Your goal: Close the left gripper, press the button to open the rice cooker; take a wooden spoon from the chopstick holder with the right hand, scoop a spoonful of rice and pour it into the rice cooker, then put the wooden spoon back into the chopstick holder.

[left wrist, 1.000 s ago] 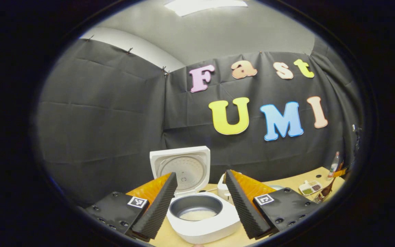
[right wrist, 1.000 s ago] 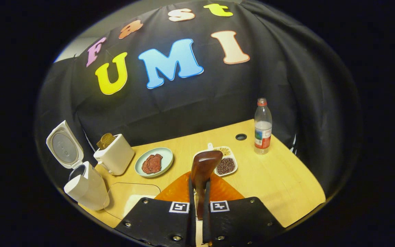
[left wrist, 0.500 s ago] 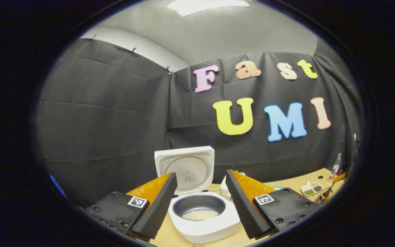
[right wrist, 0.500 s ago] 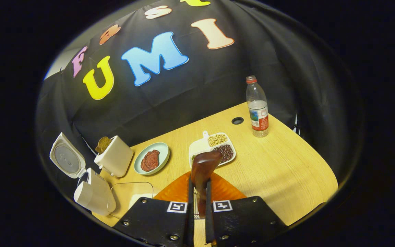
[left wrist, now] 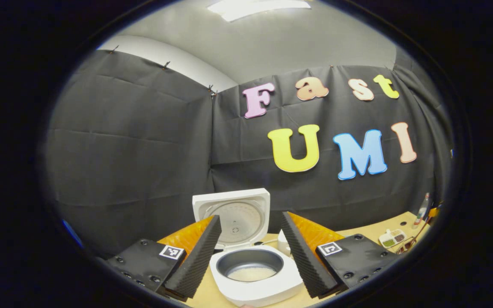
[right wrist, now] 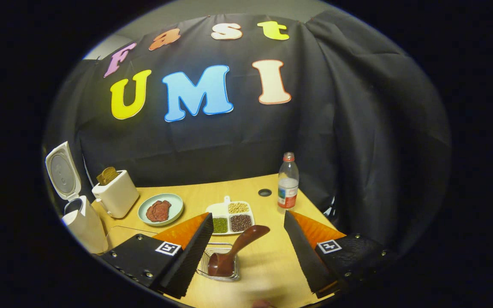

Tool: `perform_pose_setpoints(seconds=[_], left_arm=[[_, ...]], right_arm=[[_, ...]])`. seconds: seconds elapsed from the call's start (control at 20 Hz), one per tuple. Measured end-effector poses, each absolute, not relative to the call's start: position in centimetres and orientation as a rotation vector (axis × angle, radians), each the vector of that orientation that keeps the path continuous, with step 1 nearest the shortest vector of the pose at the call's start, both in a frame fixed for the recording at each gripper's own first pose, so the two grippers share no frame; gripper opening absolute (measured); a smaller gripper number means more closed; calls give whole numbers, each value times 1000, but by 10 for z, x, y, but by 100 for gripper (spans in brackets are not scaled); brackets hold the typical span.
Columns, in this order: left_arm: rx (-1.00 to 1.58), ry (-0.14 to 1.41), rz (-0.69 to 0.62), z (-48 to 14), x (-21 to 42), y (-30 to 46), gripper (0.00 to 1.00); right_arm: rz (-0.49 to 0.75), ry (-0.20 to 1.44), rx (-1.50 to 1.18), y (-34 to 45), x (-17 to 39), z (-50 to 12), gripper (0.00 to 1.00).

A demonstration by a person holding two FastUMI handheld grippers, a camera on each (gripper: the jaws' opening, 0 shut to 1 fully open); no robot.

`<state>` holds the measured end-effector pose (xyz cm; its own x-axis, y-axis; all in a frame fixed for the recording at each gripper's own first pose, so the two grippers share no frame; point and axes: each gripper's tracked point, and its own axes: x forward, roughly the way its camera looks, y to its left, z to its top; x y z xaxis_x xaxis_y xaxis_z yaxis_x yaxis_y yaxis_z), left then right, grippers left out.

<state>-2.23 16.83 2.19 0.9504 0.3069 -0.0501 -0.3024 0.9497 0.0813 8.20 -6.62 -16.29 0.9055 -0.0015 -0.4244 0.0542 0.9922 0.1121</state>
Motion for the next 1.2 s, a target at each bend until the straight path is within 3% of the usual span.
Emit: perform_pose_setpoints(seconds=[0.25, 0.3, 0.4, 0.5, 0.55, 0.65, 0.7, 1.2], left_arm=[[64, 44, 365, 44, 7, 199, 97], [62, 40, 375, 49, 14, 206, 91], [68, 33, 388, 61, 33, 219, 91], [83, 41, 404, 70, 50, 233, 100], [86, 44, 408, 74, 62, 241, 100], [76, 51, 414, 78, 80, 254, 91], [65, 61, 412, 77, 90, 259, 100], [-38, 191, 363, 34, 195, 300, 98]], right_arm=[[-67, 357, 105, -82, 71, -126, 100], [-75, 348, 99, -85, 68, -123, 100], [-95, 344, 74, -90, 61, -123, 100], [-108, 342, 54, -91, 52, -119, 100], [-115, 338, 48, -93, 49, -118, 100], [-128, 328, 46, -93, 42, -115, 100], [-134, 325, 47, -93, 38, -114, 100], [-206, 310, 21, -90, 6, -108, 100]])
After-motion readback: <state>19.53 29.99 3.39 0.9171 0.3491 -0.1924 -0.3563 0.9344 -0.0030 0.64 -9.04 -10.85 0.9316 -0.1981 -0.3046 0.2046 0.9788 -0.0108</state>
